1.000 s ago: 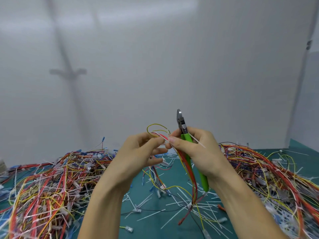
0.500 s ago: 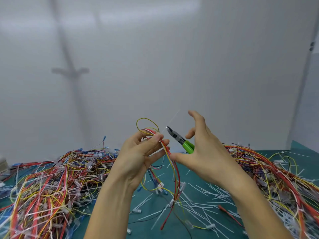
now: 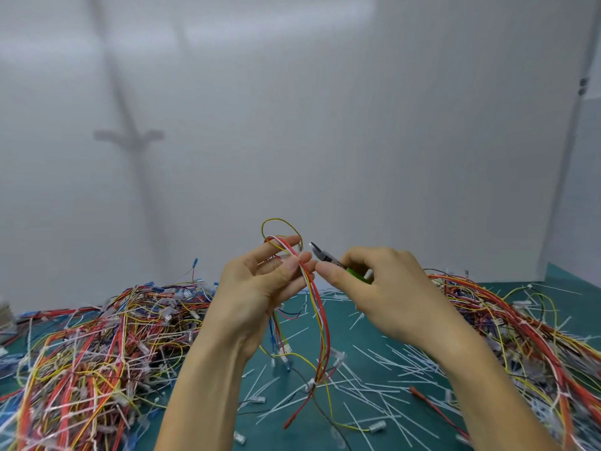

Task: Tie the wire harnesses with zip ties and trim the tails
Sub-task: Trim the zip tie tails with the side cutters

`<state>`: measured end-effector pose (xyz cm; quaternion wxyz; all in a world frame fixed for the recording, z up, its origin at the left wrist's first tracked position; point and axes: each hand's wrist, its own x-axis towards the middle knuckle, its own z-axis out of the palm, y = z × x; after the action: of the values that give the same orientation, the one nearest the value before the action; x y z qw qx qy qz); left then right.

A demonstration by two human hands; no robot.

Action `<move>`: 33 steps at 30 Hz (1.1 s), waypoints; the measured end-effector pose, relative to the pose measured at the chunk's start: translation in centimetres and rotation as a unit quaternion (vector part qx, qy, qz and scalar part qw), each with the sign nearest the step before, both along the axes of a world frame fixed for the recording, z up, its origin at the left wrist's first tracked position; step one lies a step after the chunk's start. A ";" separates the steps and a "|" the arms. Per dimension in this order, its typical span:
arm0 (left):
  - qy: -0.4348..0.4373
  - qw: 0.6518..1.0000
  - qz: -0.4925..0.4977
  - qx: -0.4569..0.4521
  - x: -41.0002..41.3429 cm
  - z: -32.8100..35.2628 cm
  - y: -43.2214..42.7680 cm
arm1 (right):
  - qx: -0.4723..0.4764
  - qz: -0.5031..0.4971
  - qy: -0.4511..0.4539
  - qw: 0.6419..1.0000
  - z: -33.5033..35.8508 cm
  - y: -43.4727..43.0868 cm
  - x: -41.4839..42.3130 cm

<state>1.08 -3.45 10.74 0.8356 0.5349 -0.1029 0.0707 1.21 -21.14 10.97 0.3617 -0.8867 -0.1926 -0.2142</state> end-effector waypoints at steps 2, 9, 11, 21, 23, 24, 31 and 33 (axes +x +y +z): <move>-0.001 1.000 0.000 -0.009 0.0 0.0 0.0 | -0.019 0.000 0.009 1.000 0.0 -0.1 0.0; -0.011 1.000 0.025 0.014 0.0 0.1 0.0 | -0.071 0.003 -0.008 0.997 0.1 0.0 -0.3; -0.014 0.999 0.027 0.021 0.0 0.1 0.1 | -0.068 0.005 -0.009 0.998 0.2 0.2 -0.4; -0.036 0.996 0.050 0.064 -0.2 0.2 0.3 | -0.068 -0.003 -0.023 0.997 0.2 0.5 -0.6; -0.041 0.995 0.057 0.073 -0.2 0.2 0.3 | -0.071 -0.006 -0.024 0.997 0.1 0.5 -0.6; -0.043 0.995 0.060 0.074 -0.2 0.2 0.3 | -0.070 -0.007 -0.023 0.997 0.1 0.5 -0.6; -0.042 0.995 0.072 0.059 -0.2 0.3 0.3 | -0.057 0.016 -0.003 0.998 0.3 0.5 -0.6; -0.044 0.995 0.072 0.062 -0.2 0.3 0.3 | -0.058 0.014 -0.002 0.998 0.2 0.6 -0.7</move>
<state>0.85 -3.13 11.02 0.7883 0.5882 -0.1048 0.1472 0.54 -20.57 11.21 0.3128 -0.9029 -0.2179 -0.1988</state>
